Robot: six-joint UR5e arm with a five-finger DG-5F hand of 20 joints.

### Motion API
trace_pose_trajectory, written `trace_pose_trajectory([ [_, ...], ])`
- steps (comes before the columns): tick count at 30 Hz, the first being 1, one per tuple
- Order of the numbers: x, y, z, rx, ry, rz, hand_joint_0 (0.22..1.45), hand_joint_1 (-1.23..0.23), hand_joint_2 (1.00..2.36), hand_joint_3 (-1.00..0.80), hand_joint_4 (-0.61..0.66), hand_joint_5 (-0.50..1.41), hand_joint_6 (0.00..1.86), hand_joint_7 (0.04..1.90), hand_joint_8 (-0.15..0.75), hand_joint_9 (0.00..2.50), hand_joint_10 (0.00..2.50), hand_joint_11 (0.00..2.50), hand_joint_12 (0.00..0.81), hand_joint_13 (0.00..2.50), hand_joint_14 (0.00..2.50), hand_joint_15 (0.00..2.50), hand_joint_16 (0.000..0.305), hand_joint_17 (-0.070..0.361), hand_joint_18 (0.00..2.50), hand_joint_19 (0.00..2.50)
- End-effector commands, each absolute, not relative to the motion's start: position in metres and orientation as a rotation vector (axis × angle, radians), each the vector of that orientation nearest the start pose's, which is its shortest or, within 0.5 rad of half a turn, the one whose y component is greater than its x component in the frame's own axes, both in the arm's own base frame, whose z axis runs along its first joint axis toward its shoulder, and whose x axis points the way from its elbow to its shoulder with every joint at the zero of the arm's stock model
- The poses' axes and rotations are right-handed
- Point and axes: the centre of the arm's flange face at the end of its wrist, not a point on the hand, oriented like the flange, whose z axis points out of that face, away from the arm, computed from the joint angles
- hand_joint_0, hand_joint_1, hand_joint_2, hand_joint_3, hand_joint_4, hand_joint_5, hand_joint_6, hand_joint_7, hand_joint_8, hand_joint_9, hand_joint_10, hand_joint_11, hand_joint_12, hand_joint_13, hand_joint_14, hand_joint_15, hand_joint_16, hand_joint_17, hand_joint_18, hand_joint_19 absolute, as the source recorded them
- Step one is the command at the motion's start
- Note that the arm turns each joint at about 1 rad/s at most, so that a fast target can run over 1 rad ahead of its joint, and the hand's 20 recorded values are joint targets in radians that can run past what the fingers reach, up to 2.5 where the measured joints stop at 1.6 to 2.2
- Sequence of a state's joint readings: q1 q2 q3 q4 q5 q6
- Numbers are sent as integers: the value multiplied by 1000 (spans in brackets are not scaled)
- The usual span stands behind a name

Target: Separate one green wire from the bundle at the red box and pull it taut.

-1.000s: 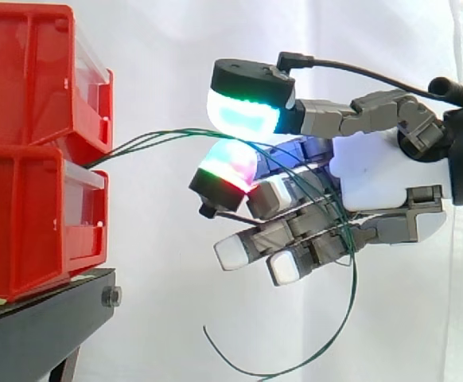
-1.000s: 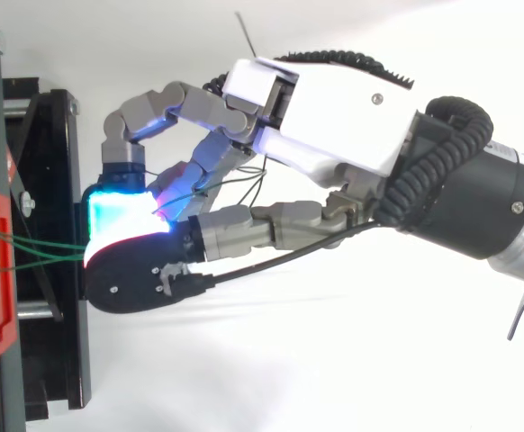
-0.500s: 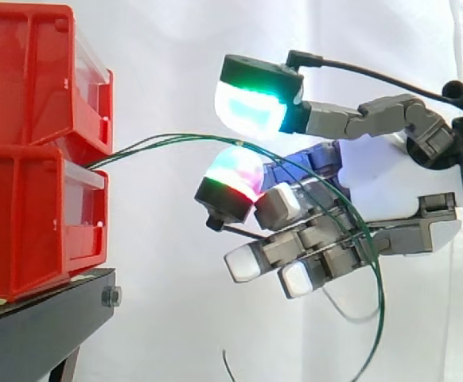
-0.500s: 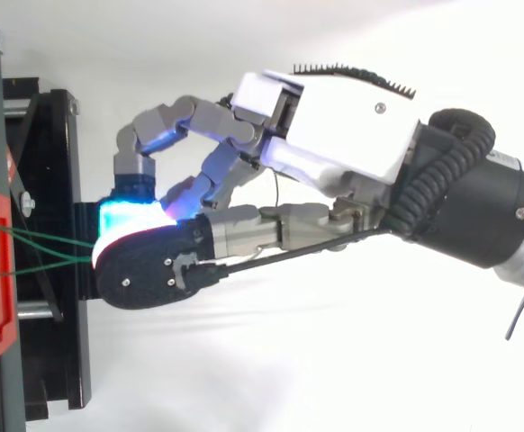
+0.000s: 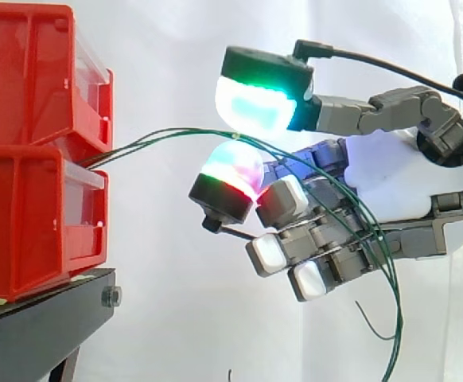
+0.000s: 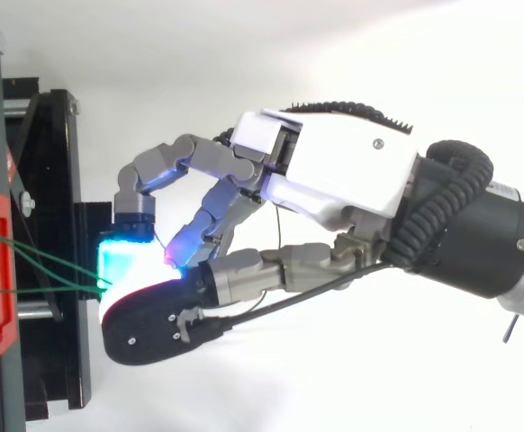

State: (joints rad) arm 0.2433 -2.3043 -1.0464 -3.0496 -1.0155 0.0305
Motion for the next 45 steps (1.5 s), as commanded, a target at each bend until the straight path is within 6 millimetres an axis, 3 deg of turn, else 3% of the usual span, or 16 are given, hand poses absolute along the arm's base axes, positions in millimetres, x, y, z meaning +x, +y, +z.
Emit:
trace_pose_trajectory([
  [1,764,-2,288,1404,1052,913,598,-720,1017,-284,113,-185,886,1134,289,1218,24,1028,400,1078,25,666,57,128,954,656],
  [7,764,0,288,1403,1052,915,595,-735,1022,-155,73,-181,905,1166,291,1224,23,1047,401,1080,26,670,56,127,954,656],
  [11,764,0,288,1403,1052,915,616,-807,1012,-342,116,-190,901,1127,280,1164,26,1038,394,1034,25,652,55,124,924,640],
  [19,763,0,288,1404,1055,913,687,-852,1001,-491,77,-189,901,1128,270,1155,27,1039,380,1008,24,638,54,121,910,588],
  [22,763,0,289,1407,1054,916,662,-851,1000,-500,109,-189,902,1113,269,1152,25,1039,380,1005,25,627,53,120,903,597],
  [23,763,0,289,1408,1053,917,585,-797,1000,-500,116,-189,902,1118,266,1152,26,1032,384,1010,24,642,54,121,905,623],
  [26,764,0,289,1411,1046,927,503,-612,1000,-500,138,-182,897,1102,306,1218,24,1021,423,1060,23,638,60,135,976,631],
  [29,764,0,290,1413,1042,932,501,-499,1000,-500,141,-174,889,1125,312,1260,24,1016,431,1093,23,642,61,137,993,657],
  [32,765,0,291,1413,1041,933,538,-485,1001,-500,133,-172,885,1152,301,1261,25,1022,418,1086,25,659,59,133,986,670],
  [39,764,0,291,1414,1043,931,574,-644,1017,-262,129,-173,890,1188,294,1257,26,1045,410,1086,25,673,57,129,979,679],
  [45,765,0,291,1412,1038,931,586,-720,1014,-308,135,-181,895,1162,285,1233,23,1047,406,1076,25,670,57,128,975,673],
])
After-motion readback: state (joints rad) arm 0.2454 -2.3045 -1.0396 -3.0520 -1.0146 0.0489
